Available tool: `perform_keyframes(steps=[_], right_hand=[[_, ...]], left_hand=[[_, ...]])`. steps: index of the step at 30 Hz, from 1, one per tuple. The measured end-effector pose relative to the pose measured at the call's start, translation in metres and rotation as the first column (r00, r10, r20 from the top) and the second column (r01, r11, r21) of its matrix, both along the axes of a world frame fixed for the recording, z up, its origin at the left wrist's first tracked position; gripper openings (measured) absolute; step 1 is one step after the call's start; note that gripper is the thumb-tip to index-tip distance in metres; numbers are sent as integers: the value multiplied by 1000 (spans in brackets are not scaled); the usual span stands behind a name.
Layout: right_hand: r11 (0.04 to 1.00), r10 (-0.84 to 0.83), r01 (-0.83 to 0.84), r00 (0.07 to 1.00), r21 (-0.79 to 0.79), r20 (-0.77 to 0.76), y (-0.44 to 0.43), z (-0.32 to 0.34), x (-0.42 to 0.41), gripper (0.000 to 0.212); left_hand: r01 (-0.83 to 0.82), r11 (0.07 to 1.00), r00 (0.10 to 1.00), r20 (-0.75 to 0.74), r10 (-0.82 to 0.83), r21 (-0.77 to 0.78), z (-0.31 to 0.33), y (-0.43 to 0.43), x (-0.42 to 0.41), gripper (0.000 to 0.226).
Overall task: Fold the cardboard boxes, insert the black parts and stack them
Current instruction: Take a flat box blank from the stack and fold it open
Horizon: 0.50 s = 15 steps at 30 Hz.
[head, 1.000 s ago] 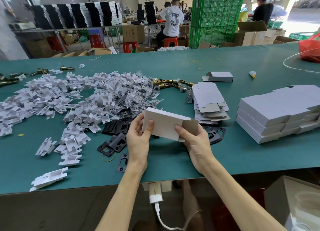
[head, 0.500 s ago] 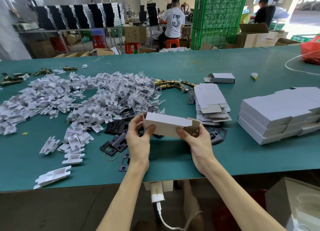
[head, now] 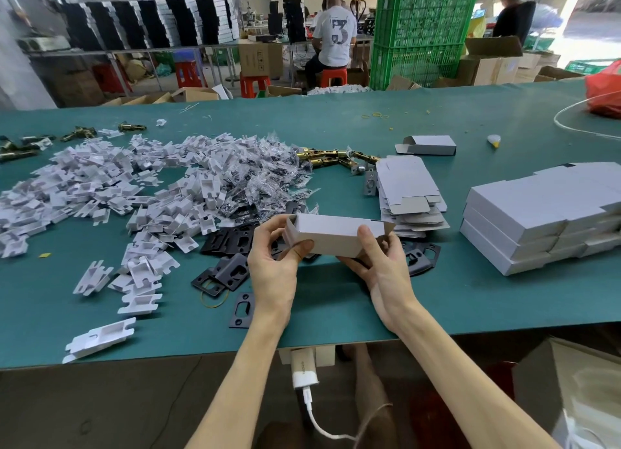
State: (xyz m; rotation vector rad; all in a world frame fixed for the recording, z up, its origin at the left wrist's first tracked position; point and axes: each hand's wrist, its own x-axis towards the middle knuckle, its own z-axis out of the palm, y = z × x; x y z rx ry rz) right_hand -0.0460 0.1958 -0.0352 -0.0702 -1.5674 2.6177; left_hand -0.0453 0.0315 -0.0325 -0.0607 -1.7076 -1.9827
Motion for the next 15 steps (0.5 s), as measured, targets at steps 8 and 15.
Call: perform_keyframes(steps=[8,15], right_hand=[[1000,5,-5,1000,-10,-1,1,-1,-1,75],[999,-33,33,999,-8,-5,0,2,1,76]], left_hand=[[-29,1000,999,28,30,-10,0,-1,0,50],[-33,999,999,-32,34,7,2,2,3,53]])
